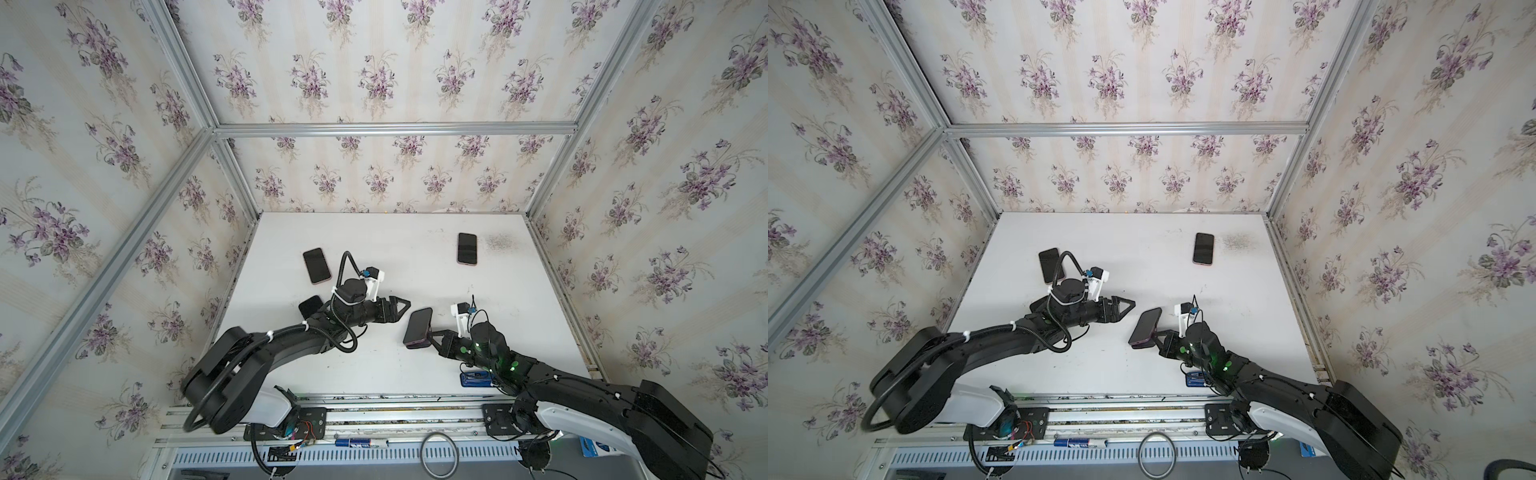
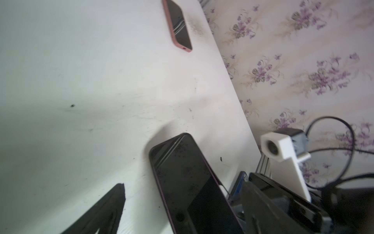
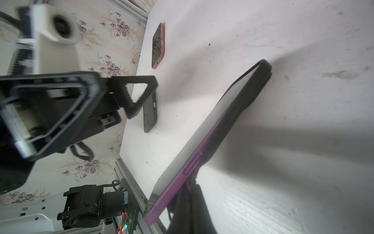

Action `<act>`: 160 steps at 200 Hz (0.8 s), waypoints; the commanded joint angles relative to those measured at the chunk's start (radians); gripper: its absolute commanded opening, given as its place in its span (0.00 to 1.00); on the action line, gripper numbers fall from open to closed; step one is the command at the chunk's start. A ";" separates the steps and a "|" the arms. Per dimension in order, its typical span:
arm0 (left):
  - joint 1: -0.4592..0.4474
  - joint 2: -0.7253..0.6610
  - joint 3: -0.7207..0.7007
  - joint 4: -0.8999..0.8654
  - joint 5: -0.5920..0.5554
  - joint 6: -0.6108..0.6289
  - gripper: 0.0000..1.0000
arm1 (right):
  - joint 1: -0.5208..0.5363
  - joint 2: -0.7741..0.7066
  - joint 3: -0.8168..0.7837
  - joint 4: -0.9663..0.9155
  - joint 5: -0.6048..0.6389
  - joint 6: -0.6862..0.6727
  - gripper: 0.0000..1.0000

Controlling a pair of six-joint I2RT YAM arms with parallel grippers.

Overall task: Take the phone out of the phone case
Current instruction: Remove the phone case from the phone.

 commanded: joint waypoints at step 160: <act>-0.394 0.017 0.243 -0.576 -0.426 0.690 0.93 | -0.006 -0.075 -0.002 0.017 -0.005 0.008 0.00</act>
